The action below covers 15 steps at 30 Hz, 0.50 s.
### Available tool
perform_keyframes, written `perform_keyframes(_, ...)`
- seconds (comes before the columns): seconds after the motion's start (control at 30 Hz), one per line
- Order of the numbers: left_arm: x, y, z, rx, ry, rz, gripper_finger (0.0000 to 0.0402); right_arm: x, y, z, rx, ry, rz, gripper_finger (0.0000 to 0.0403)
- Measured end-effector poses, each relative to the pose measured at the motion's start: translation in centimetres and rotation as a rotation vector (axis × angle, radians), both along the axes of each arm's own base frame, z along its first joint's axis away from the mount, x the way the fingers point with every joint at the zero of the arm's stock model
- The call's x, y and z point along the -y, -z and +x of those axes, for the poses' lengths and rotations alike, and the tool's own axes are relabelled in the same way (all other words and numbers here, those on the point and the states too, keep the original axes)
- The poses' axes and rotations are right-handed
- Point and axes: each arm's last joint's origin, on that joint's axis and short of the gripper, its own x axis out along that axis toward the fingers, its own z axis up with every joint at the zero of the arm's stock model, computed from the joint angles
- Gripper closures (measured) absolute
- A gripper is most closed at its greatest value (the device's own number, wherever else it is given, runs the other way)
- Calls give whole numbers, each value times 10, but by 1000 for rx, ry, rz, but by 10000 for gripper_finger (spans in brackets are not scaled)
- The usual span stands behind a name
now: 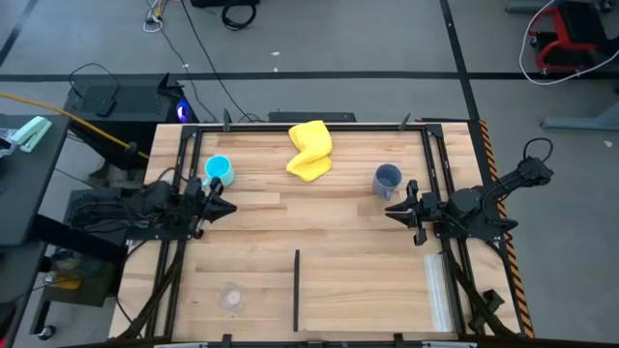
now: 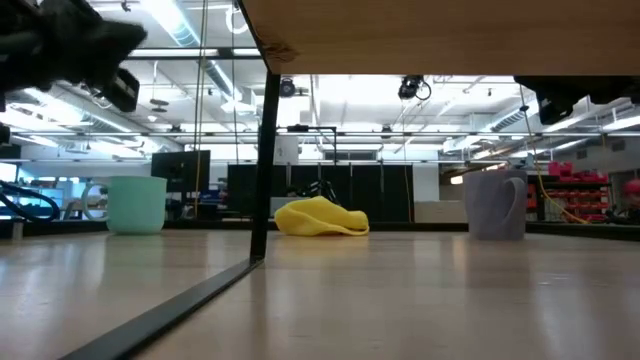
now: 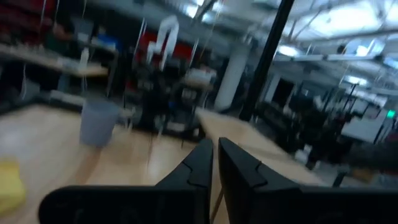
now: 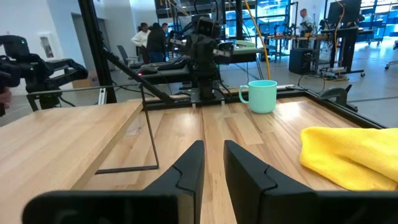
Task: Stack small to large cups/mugs on shelf
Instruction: Put the purple mug on the shelf
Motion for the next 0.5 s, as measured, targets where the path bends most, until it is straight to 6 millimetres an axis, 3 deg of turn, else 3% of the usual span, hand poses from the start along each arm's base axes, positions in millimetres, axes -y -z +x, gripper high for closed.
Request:
perform_keyframes(0.13, 0, -18, -6, 199, -3, -1, 367, 0, -9, 0, 90, -1, 67, 334)
perform_keyframes(0.33, 0, -42, -22, 490, -3, 0, 376, 4, -43, -9, 429, -25, 311, 334)
perform_keyframes(0.5, 0, -51, -32, 633, 6, -14, 377, 9, -62, -20, 653, -42, 415, 334)
